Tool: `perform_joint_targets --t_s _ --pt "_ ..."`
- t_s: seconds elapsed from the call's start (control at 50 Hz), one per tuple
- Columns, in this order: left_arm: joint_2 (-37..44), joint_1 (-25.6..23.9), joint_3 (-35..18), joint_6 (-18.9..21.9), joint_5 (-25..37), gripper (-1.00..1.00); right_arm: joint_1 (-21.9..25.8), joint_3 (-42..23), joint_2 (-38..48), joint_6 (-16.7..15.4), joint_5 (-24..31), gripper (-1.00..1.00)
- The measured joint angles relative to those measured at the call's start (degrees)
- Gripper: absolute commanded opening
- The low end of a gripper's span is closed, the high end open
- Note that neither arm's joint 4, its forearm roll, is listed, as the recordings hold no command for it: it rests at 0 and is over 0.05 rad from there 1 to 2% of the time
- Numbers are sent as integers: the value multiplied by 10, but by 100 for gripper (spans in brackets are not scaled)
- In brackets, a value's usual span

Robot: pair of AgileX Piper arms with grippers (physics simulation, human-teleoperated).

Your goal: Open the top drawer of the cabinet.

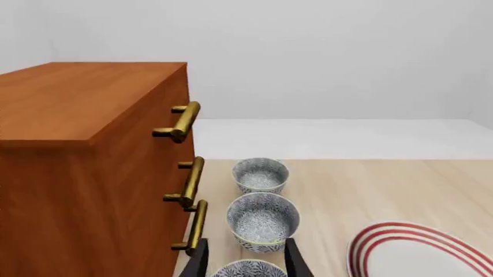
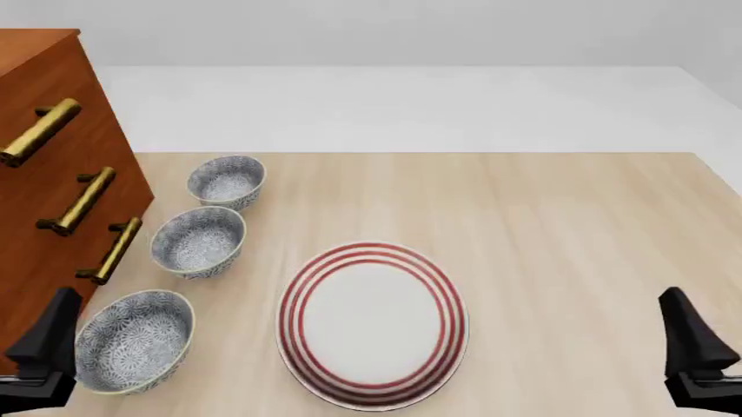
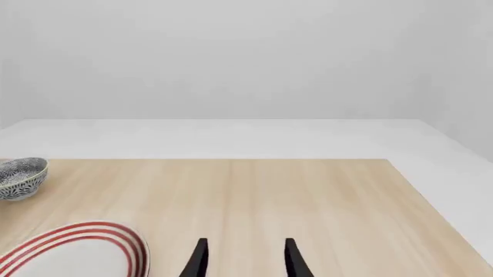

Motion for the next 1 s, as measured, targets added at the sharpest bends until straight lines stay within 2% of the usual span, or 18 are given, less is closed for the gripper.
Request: perform_joint_targets --t_s 0.32,0.5,0.7,1.0 --pt "0 2 -11 5 8 100 0 -1 2 0 -1 100" --pt "-1 9 -35 27 16 100 0 -2 3 0 -1 100" --pt "-1 11 -62 89 17 100 0 -2 3 0 -1 100" --pt "-1 -3 -75 229 -6 100 0 -2 3 0 -1 100"
